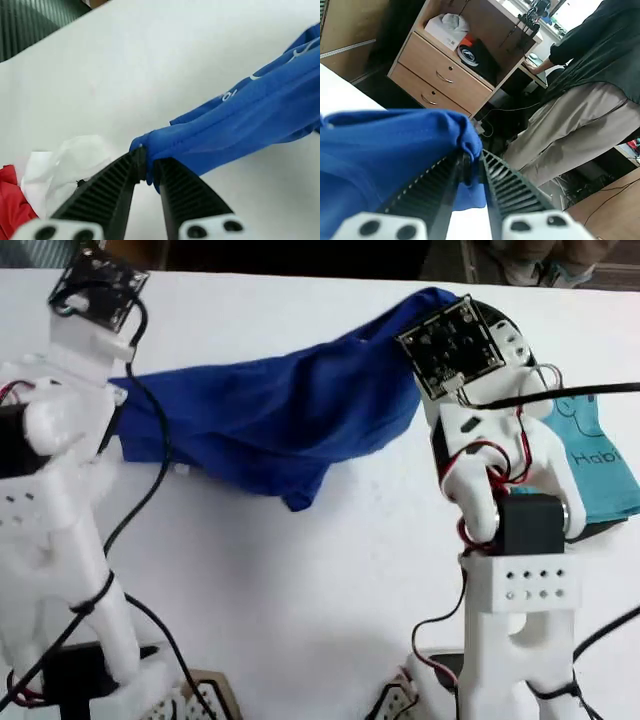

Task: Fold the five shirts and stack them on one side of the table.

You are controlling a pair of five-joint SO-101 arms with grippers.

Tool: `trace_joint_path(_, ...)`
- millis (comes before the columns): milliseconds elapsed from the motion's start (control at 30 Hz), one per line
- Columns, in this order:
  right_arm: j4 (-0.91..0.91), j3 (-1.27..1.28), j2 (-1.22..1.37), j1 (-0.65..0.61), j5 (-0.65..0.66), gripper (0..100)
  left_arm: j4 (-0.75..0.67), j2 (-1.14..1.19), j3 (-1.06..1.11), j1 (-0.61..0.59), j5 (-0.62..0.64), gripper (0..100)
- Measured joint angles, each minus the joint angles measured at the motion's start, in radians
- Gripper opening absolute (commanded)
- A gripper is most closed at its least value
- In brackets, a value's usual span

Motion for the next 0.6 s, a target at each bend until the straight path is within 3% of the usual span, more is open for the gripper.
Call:
trace_joint_path(300,0.000,-0.124,0.006,0.002,0.000,2.1,-0.011,-0.040,0.005,-0.002,0.032,3)
trace_joint_path(600,0.117,-0.437,0.005,0.002,0.000,2.1,-0.011,-0.279,-0.091,-0.002,0.061,3)
